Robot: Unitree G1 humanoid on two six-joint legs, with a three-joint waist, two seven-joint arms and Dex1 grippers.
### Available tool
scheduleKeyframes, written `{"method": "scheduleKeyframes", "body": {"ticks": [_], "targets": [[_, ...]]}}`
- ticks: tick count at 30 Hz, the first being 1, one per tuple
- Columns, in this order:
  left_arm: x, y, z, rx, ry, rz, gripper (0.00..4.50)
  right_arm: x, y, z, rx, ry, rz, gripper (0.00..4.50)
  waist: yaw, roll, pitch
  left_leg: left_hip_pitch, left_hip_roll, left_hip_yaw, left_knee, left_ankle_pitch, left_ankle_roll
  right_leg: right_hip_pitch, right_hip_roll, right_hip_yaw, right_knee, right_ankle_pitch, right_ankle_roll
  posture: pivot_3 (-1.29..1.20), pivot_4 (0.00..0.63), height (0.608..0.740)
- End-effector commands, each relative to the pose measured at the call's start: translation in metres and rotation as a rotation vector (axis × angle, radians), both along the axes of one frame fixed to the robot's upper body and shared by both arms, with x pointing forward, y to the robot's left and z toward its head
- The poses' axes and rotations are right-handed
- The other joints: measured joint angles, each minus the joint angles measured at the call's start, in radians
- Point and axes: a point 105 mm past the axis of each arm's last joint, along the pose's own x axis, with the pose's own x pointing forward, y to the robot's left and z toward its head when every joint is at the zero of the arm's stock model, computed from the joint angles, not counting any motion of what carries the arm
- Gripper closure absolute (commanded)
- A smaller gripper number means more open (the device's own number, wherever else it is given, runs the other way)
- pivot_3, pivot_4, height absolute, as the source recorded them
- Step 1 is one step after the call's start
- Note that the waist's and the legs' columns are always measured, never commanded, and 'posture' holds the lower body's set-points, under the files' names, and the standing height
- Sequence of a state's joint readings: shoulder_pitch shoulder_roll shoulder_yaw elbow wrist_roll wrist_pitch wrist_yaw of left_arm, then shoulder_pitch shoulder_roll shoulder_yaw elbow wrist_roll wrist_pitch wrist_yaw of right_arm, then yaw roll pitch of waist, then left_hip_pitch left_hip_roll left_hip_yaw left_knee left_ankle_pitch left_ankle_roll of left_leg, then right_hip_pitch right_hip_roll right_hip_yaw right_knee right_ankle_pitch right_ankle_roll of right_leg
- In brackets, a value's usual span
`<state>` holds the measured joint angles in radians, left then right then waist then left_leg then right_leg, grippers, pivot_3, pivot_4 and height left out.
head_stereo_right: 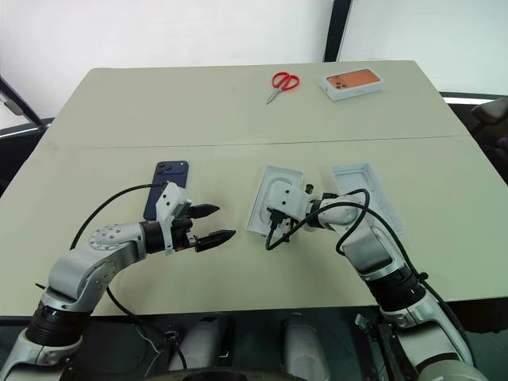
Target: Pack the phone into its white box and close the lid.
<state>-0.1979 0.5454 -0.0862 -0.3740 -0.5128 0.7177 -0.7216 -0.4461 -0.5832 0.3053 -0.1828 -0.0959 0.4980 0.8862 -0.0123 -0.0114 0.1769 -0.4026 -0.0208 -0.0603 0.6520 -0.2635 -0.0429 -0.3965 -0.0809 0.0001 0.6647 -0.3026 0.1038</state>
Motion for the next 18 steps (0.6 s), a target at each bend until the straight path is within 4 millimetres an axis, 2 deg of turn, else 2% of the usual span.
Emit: {"method": "scheduleKeyframes", "body": {"ticks": [1,7,10,14,18], "targets": [[-0.002,0.001,0.012,-0.011,-0.041,-0.008,0.00,-0.003,-0.009,0.026,-0.007,-0.077,0.026,4.48,0.001,0.000,0.000,0.000,0.000,0.000,0.000,0.000,0.000,0.000,0.000,0.000,0.000,0.000,0.000,0.00,0.150,0.740],[0.005,0.013,0.014,-0.004,-0.050,0.033,0.00,-0.015,-0.007,0.033,-0.069,-0.106,0.122,4.48,-0.005,0.000,0.000,0.000,0.000,0.000,0.000,0.000,0.000,0.000,0.001,0.000,0.000,0.000,0.000,0.00,0.150,0.740],[0.011,0.020,0.017,-0.014,-0.054,0.066,0.00,-0.017,-0.001,0.030,-0.080,-0.110,0.151,4.48,-0.003,0.000,0.000,0.000,0.000,0.000,0.000,0.000,0.000,0.000,0.001,0.000,0.000,0.000,0.000,0.00,0.150,0.740],[0.011,0.028,0.017,0.006,-0.058,0.082,0.00,-0.028,0.003,0.016,-0.129,-0.084,0.209,4.48,0.000,0.000,0.000,0.000,0.000,0.000,0.000,0.000,0.000,0.000,0.000,0.000,0.000,0.000,0.000,0.00,0.150,0.740],[0.009,0.030,0.015,0.008,-0.054,0.087,0.00,-0.029,0.003,0.018,-0.127,-0.085,0.212,4.48,0.001,0.000,0.000,0.000,0.000,0.000,0.000,0.000,0.000,0.000,0.000,0.000,0.000,0.000,0.000,0.00,0.150,0.740]]}}
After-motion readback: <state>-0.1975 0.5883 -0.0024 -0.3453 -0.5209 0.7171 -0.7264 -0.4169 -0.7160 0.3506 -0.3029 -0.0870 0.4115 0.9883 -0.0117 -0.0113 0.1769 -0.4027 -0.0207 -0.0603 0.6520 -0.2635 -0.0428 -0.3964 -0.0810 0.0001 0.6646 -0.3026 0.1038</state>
